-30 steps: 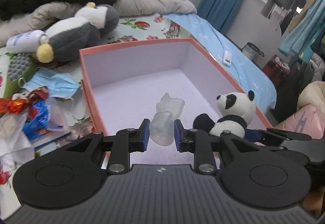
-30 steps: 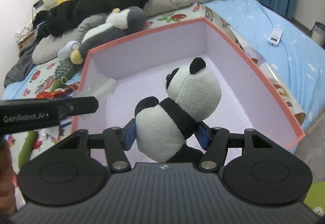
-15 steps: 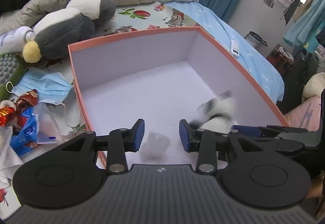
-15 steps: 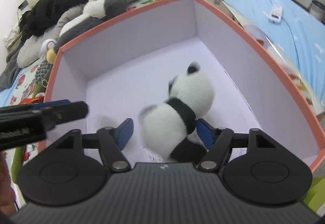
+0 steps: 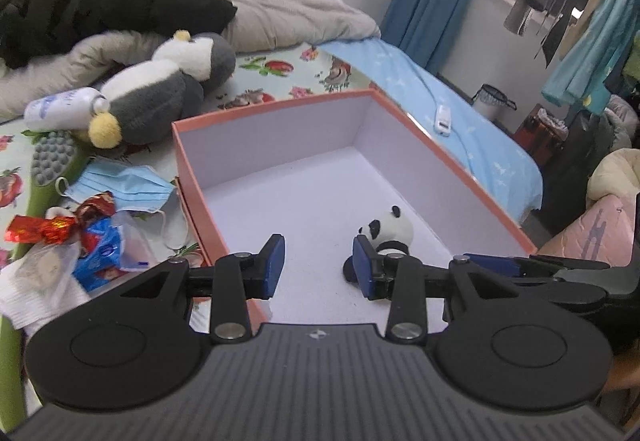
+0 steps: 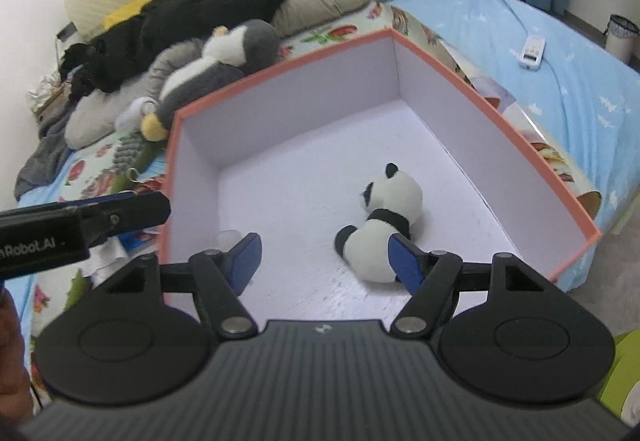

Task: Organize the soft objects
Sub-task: 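Withdraw the right tool from the box toward the tissues and wrappers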

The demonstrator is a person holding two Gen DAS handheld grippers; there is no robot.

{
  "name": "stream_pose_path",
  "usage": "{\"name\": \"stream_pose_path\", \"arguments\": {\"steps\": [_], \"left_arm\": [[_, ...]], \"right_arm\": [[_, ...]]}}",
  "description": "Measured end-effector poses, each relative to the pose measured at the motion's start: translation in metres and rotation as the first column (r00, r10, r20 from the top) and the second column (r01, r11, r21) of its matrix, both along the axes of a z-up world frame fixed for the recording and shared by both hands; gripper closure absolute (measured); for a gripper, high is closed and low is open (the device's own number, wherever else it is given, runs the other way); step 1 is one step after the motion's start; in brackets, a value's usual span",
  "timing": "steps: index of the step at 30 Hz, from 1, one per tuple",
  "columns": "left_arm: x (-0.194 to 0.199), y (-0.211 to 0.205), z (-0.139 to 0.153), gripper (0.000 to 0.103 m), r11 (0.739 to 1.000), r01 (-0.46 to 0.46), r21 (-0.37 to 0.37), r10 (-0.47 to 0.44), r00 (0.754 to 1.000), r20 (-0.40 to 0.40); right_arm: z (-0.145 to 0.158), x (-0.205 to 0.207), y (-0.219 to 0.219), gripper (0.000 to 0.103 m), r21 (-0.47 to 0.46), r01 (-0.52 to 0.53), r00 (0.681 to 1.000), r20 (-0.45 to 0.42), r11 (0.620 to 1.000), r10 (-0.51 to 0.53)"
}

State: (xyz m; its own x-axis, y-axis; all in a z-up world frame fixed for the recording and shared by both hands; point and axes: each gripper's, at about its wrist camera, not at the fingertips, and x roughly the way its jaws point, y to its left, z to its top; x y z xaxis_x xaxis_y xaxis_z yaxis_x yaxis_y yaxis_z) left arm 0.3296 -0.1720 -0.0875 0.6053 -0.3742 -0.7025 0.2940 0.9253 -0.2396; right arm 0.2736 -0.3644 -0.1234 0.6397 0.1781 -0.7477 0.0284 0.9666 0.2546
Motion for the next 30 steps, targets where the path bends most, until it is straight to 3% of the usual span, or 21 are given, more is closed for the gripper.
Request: {"name": "stream_pose_path", "arguments": {"steps": [16, 30], "left_arm": [[-0.131, 0.063, 0.061, 0.06, 0.997, -0.069, -0.044, 0.073, 0.992, 0.104], [-0.216, 0.108, 0.075, 0.06, 0.987, -0.148, -0.058, 0.154, 0.98, 0.124]], "right_arm": [[0.066, -0.102, 0.041, 0.031, 0.009, -0.037, 0.987, 0.155, 0.999, 0.036], [0.08, -0.165, 0.079, 0.031, -0.036, -0.113, 0.97, 0.211, 0.993, 0.118]]}}
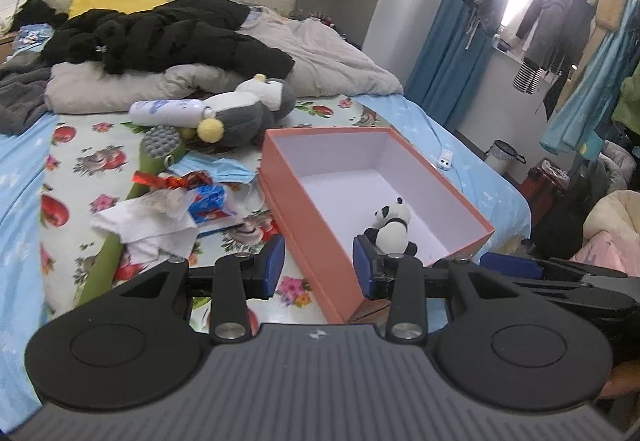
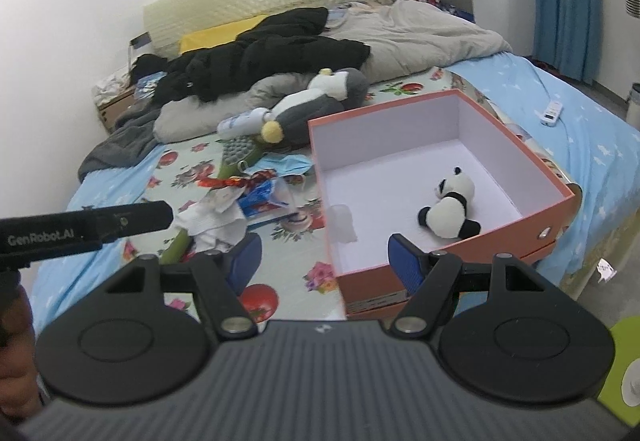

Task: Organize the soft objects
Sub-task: 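Withdraw the right tool from the box toward the tissues and wrappers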

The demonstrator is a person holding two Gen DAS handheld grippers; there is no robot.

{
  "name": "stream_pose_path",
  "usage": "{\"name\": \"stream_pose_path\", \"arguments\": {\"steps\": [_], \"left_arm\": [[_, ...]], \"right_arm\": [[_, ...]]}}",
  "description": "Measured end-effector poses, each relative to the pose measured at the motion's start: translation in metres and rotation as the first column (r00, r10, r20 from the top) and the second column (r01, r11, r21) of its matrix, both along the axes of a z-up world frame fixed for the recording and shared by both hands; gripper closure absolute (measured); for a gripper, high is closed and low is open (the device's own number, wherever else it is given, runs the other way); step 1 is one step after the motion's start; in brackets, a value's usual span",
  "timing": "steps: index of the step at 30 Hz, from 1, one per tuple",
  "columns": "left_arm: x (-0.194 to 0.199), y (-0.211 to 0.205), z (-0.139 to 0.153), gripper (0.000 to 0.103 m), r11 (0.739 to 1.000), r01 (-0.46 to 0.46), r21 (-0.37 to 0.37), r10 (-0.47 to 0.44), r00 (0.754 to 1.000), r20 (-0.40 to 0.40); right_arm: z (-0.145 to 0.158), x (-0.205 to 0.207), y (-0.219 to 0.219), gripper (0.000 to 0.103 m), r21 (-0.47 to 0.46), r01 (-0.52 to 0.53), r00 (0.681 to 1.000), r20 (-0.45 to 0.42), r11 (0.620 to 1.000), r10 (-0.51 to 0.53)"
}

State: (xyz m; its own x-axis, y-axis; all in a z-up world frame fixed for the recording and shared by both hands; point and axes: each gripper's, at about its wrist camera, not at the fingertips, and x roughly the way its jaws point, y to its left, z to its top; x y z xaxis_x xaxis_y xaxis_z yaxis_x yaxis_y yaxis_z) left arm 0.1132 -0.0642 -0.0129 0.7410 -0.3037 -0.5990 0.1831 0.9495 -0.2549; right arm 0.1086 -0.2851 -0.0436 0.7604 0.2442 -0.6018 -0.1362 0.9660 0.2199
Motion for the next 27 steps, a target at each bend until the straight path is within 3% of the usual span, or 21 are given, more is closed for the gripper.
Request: {"name": "stream_pose_path", "arguments": {"steps": [11, 27], "left_arm": [[-0.045, 0.032, -0.006, 0.06, 0.995, -0.101, -0.023, 0.1, 0.995, -0.026], [-0.07, 0.077, -0.025, 0.06, 0.975, -0.22, 0.034, 0.222, 0.971, -0.091]], "right_arm": [[0.009, -0.026, 0.028, 0.031, 0.0, -0.092, 0.995, 0.045, 0.996, 0.092], [-0.003, -0.036, 0.073, 0.031, 0.015, -0.233, 0.972, 0.029, 0.972, 0.233]]}}
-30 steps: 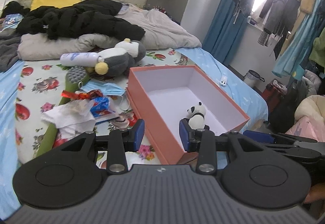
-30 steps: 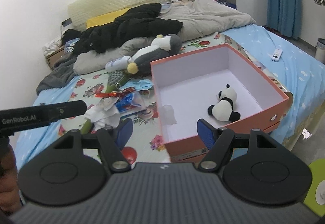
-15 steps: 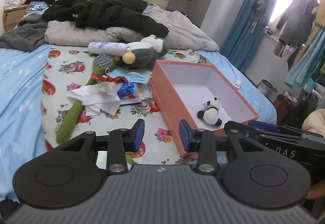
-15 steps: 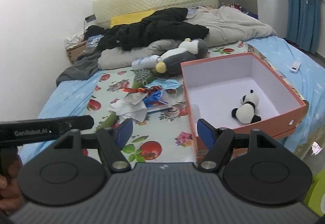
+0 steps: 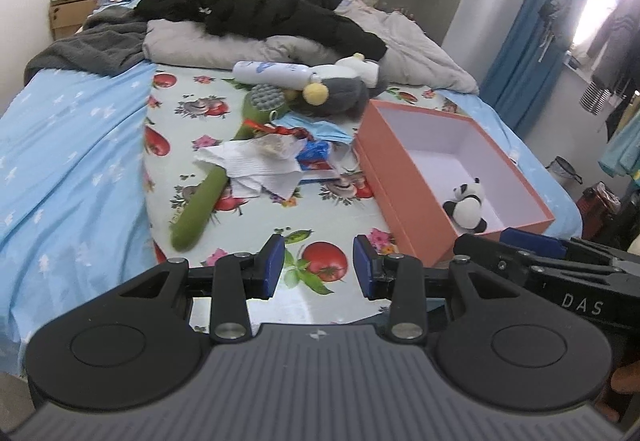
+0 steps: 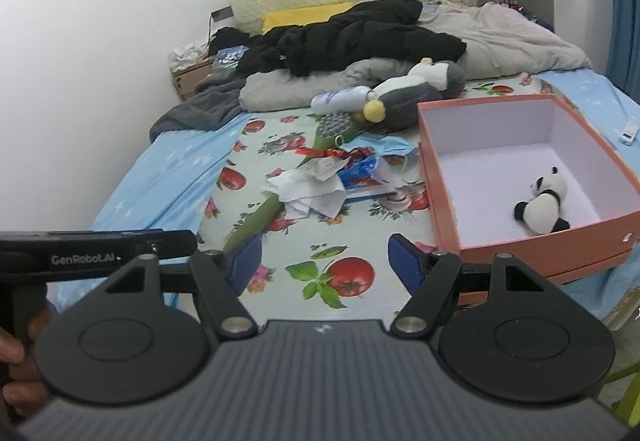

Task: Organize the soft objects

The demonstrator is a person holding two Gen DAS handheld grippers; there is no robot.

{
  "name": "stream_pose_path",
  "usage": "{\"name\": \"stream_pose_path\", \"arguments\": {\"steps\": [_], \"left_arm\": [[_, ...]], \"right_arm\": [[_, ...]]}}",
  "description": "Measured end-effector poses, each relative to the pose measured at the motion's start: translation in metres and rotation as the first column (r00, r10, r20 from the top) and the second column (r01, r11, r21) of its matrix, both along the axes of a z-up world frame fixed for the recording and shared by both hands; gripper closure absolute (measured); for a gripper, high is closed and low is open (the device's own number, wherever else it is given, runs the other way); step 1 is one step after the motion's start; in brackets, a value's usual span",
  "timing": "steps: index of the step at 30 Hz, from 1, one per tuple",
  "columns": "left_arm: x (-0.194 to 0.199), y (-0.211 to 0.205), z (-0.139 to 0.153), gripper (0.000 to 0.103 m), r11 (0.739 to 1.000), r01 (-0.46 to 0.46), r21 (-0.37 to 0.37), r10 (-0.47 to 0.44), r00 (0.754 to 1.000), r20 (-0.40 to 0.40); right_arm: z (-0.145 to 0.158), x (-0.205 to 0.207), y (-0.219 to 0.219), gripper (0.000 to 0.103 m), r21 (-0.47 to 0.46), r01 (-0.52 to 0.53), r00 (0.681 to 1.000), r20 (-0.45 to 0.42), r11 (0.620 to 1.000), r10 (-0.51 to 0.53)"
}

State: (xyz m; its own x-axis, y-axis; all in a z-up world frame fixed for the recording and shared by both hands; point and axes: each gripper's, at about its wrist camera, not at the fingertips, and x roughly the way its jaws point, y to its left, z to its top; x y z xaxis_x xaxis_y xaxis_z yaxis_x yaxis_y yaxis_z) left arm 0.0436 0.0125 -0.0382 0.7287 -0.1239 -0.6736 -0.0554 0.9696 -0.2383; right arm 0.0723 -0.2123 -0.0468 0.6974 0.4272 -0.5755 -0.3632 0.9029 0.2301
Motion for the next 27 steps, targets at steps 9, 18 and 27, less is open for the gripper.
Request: {"name": "stream_pose_path", "arguments": {"steps": [9, 18, 27], "left_arm": [[0.034, 0.012, -0.01, 0.057, 1.0, -0.007, -0.01, 0.007, 0.999, -0.034], [0.094, 0.032, -0.028, 0.056, 1.0, -0.015, -0.014, 0.014, 0.997, -0.07], [0.154, 0.056, -0.053, 0.054, 0.998, -0.042, -0.044, 0.038, 0.996, -0.085]], "right_arm": [[-0.011, 0.024, 0.014, 0.031, -0.021, -0.008, 0.999, -0.034, 1.0, 0.008], [-0.029, 0.079, 0.018, 0.031, -0.011, 0.054, 0.993, -0.106, 0.998, -0.055], [-0.047, 0.137, 0.034, 0.031, -0.031, 0.028, 0.988, -0.153, 0.999, -0.033]]}}
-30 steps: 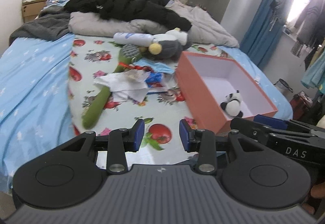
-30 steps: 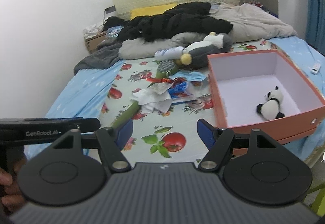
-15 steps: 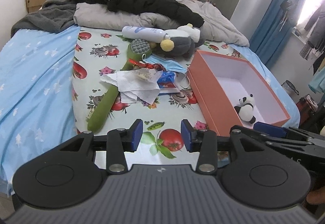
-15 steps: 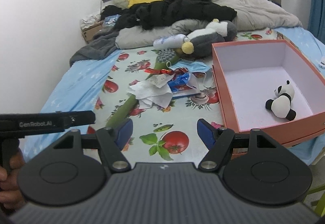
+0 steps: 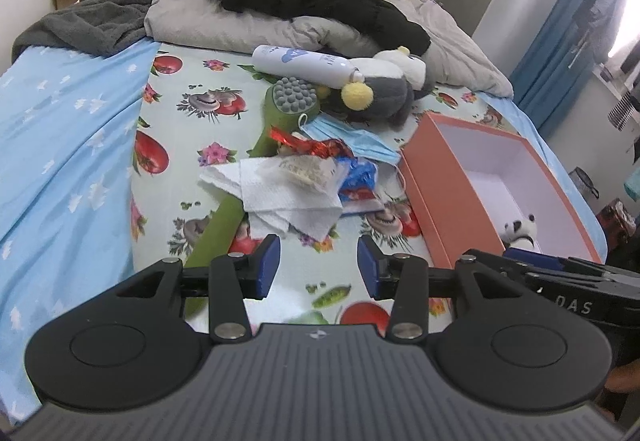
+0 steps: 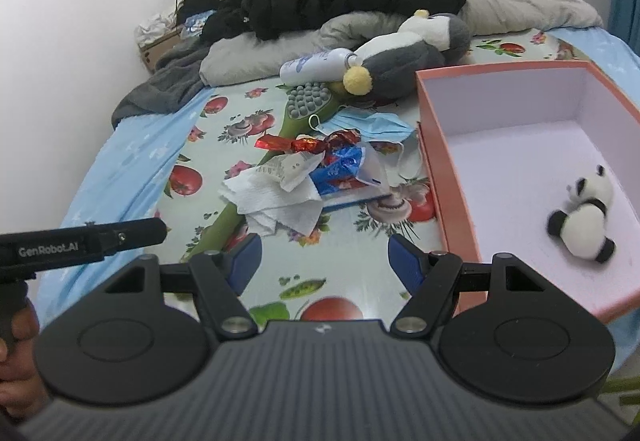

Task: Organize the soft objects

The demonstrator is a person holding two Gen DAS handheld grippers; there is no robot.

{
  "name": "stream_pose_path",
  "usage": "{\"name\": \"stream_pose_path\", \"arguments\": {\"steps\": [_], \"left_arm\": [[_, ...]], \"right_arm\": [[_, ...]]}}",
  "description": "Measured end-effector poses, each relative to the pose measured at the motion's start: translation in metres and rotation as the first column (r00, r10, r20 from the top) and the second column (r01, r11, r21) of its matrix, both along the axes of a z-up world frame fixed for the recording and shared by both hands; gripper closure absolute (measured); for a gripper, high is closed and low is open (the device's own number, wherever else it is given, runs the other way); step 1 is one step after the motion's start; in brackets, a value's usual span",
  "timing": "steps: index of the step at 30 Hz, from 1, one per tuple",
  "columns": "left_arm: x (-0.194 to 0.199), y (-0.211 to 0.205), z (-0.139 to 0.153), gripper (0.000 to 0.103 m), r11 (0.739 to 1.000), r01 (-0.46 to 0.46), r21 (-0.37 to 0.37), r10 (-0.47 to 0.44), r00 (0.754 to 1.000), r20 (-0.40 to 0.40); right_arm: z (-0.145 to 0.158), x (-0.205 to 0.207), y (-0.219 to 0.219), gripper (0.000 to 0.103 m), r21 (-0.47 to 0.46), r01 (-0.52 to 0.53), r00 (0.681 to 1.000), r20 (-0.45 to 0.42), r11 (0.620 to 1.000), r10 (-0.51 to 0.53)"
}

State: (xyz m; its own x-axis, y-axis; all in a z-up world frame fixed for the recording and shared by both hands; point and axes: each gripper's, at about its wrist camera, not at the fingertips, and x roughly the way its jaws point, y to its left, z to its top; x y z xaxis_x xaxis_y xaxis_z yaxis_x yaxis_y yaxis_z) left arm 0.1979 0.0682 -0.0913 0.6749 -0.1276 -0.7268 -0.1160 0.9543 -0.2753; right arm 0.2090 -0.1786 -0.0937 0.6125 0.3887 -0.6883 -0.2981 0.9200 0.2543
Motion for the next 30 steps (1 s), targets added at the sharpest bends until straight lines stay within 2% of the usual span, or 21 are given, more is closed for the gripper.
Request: {"name": "stream_pose_path", "arguments": {"steps": [14, 18, 19, 25, 27, 28, 30], "left_arm": [[0.097, 0.019, -0.06, 0.053, 0.999, 0.035, -0.024, -0.036, 0.998, -0.046], [0.122, 0.017, -0.072, 0.032, 0.996, 0.087, -0.034, -0.088, 0.995, -0.037], [0.128, 0.016, -0.075, 0.03, 0.995, 0.092, -0.036, -0.093, 0.995, -0.034], [0.157, 0.005, -0.096, 0.028, 0.987, 0.162, -0.002, -0.162, 0.986, -0.033], [0.167, 0.002, -0.103, 0.02, 0.981, 0.196, 0.006, -0.196, 0.98, -0.031], [0.171, 0.001, -0.107, 0.019, 0.981, 0.194, 0.016, -0.193, 0.981, -0.028], [0.178, -0.002, -0.111, 0.019, 0.981, 0.188, 0.039, -0.188, 0.982, -0.025]], "right_arm": [[-0.036, 0.099, 0.033, 0.032, -0.02, 0.001, 0.998, -0.056, 1.0, -0.002], [-0.049, 0.124, 0.038, 0.033, -0.012, 0.025, 0.996, -0.079, 1.0, -0.026], [-0.052, 0.131, 0.039, 0.035, -0.008, 0.032, 0.996, -0.084, 0.999, -0.033], [-0.073, 0.165, 0.043, 0.04, 0.016, 0.063, 0.989, -0.132, 0.998, -0.06], [-0.081, 0.175, 0.045, 0.04, 0.009, 0.071, 0.988, -0.138, 0.997, -0.069], [-0.084, 0.179, 0.045, 0.041, 0.011, 0.076, 0.987, -0.142, 0.997, -0.073], [-0.091, 0.189, 0.043, 0.047, 0.033, 0.087, 0.984, -0.162, 0.996, -0.08]]}}
